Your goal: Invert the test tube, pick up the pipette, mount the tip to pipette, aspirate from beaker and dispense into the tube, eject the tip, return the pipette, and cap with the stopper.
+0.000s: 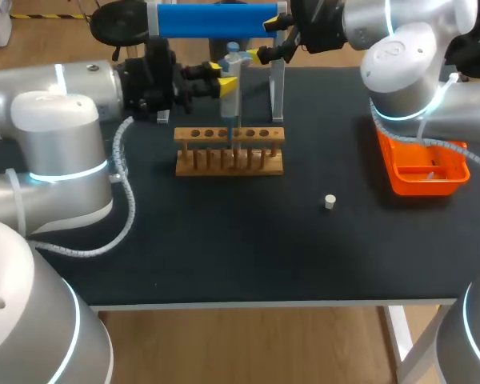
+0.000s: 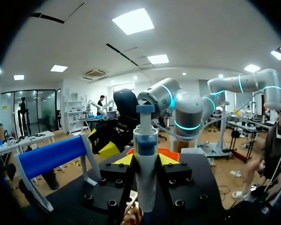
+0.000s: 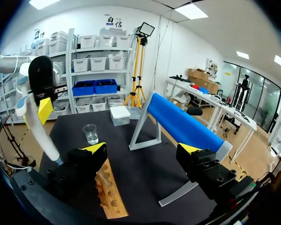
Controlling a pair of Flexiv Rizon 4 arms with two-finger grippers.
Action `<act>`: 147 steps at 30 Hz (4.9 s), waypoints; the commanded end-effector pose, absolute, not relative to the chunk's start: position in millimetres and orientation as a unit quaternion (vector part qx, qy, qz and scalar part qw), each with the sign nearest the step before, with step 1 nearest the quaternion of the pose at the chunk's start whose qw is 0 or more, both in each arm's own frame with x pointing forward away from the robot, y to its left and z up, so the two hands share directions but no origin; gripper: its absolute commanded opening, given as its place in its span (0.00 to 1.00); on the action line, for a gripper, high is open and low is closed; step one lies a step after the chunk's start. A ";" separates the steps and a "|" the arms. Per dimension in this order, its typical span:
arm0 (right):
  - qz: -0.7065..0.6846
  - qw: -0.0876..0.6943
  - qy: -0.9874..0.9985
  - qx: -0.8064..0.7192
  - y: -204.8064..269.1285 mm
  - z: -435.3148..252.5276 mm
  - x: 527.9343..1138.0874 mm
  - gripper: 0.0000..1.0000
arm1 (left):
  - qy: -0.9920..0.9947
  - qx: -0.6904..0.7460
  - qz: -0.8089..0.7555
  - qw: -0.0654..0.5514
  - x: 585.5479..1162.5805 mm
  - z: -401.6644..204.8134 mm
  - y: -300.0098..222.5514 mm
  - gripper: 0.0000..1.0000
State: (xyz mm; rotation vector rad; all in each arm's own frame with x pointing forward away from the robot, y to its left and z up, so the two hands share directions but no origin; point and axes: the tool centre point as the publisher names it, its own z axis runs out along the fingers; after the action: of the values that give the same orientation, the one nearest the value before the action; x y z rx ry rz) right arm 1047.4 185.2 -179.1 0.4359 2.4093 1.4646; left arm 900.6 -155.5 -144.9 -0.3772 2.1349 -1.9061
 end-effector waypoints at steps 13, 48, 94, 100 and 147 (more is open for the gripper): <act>0.508 0.143 0.836 0.151 184.9 -178.7 1047.3 1.00 | 0.717 -0.197 -0.639 0.199 937.1 -145.8 -80.5 0.00; 0.508 0.143 0.836 0.151 184.9 -178.7 1047.3 1.00 | 0.692 -0.280 -0.614 0.258 1019.9 -148.7 -56.9 0.00; 0.508 0.143 0.836 0.151 184.9 -178.7 1047.3 1.00 | 0.667 -0.329 -0.594 0.307 1094.6 -157.0 -44.7 0.00; 0.508 0.143 0.836 0.151 184.9 -178.7 1047.3 1.00 | 0.662 -0.352 -0.579 0.319 1103.2 -157.5 -44.5 0.00; 0.508 0.143 0.836 0.151 184.9 -178.7 1047.3 1.00 | 0.672 -0.493 -0.436 0.339 1153.4 -169.2 -51.5 0.00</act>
State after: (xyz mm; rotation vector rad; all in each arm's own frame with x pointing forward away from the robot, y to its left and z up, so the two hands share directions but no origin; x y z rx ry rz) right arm 1047.4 185.2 -179.1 0.4358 2.4093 1.4646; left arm 1148.6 -47.2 -172.0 -1.2449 1.7144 -1.1860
